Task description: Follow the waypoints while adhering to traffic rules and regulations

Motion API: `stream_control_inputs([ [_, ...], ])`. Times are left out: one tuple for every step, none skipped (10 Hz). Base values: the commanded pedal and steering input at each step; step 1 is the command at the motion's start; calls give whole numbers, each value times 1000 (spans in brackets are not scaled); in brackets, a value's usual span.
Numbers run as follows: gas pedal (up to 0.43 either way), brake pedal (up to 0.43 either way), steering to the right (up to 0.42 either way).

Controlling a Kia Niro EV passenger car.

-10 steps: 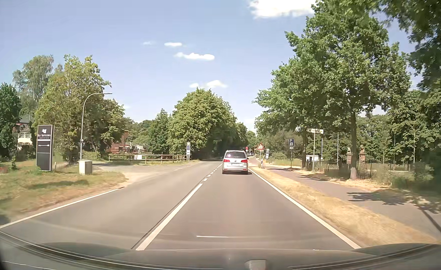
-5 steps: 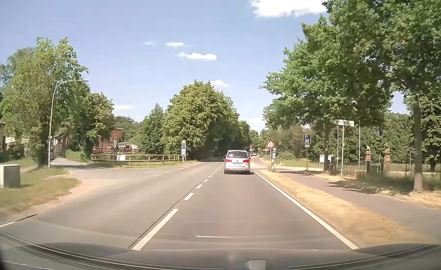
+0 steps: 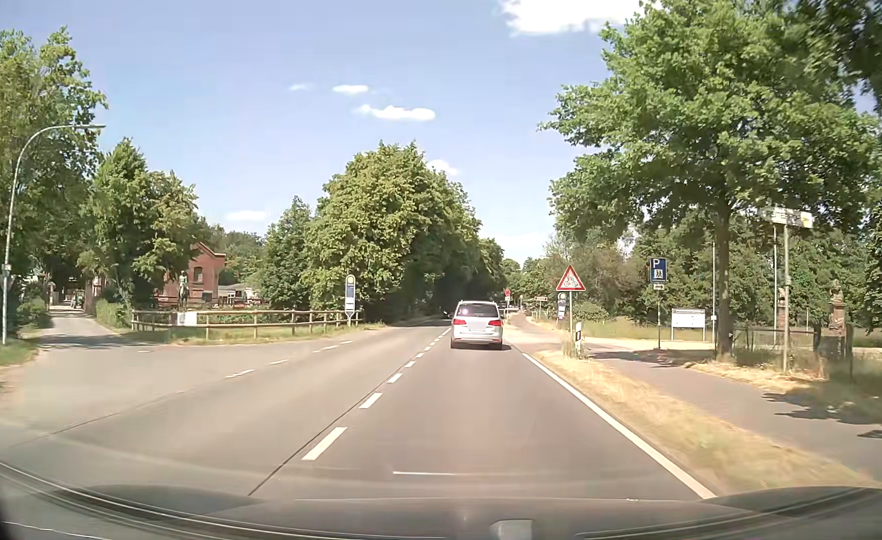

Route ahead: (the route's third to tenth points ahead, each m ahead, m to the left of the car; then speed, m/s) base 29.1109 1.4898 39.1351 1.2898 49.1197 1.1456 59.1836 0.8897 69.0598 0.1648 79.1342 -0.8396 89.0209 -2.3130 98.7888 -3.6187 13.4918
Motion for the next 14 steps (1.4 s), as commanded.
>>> stream_control_inputs([
  [47,30,2],
  [47,30,2],
  [47,30,2],
  [47,30,2],
  [47,30,2],
  [47,30,2],
  [47,30,2],
  [47,30,2],
  [47,30,2],
  [47,30,2],
  [47,30,2],
  [47,30,2],
  [47,30,2],
  [47,30,3],
])
